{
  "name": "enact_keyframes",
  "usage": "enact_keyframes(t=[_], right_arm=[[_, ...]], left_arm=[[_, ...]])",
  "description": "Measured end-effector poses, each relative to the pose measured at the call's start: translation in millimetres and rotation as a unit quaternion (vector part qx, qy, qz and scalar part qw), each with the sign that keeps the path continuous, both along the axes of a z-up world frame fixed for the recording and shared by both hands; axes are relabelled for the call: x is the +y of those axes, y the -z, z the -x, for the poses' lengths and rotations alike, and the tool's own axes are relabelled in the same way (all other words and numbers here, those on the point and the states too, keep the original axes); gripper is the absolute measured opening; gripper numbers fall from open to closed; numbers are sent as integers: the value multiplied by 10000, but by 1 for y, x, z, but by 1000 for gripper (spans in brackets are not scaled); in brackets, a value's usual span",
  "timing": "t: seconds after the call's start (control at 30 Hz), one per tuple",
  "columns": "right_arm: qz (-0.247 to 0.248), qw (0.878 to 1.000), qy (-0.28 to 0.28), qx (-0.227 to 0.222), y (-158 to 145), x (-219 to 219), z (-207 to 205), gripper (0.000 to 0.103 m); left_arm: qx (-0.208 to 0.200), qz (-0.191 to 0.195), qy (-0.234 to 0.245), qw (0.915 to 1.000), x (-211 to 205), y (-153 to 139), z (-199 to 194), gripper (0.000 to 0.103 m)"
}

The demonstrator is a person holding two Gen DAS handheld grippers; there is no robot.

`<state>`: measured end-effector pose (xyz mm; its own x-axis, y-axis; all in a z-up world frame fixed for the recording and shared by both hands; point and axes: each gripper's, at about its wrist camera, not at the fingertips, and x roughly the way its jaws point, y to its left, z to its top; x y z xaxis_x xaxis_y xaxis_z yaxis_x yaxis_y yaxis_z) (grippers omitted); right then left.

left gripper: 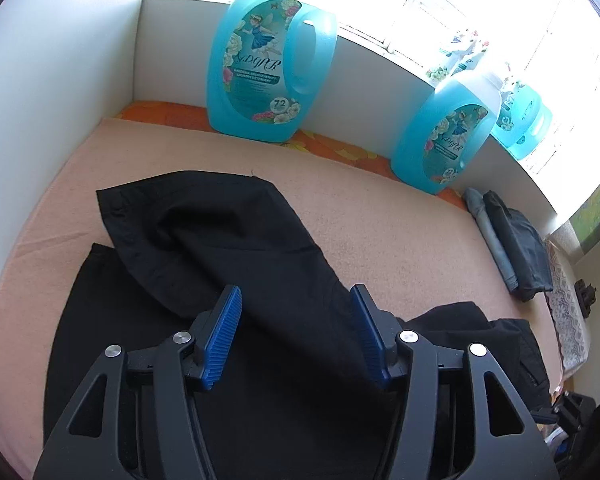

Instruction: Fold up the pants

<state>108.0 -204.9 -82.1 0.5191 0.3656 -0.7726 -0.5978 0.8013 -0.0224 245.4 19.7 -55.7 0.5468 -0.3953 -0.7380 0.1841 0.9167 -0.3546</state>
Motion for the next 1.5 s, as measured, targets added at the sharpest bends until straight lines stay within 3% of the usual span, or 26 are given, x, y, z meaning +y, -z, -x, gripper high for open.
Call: enact_keyframes(t=[0.2,0.43,0.6,0.67,0.73,0.8,1.03,1.27,1.33,1.37,1.5], right_arm=[[-150,9996,-83,213,21,16,-8,57],[-372,9989,-173,232,34,14,-7,57],[-649,9973,4,337,38,0,-15,58],[-773,9962,75,392,36,-4,-17,58],[-858,9954,94,412,29,-8,-21,58],[-829,9959,138,327,20,-7,-26,58],[-802,9952,-122,539,9,33,-74,60],[-302,9947,-58,979,44,70,-100,59],[-274,9943,-116,1027,47,76,-97,29],[-303,9937,-149,1067,47,78,-95,8],[-152,9963,-375,753,37,90,-74,6]], left_arm=[[589,-601,191,9963,-57,21,-57,62],[1536,-1386,-80,9783,-73,62,-93,62],[1188,-1881,125,9749,-84,64,-86,64],[930,-1885,159,9775,-81,64,-80,55],[817,-1718,25,9817,-71,62,-77,27],[846,-1374,-127,9868,-53,60,-77,11],[798,-544,-265,9950,-25,56,-68,5],[208,247,-550,9980,22,22,-28,4],[22,492,-643,9967,41,13,-10,4],[-55,660,-723,9952,53,9,0,4],[-252,1051,-939,9897,90,7,45,4]])
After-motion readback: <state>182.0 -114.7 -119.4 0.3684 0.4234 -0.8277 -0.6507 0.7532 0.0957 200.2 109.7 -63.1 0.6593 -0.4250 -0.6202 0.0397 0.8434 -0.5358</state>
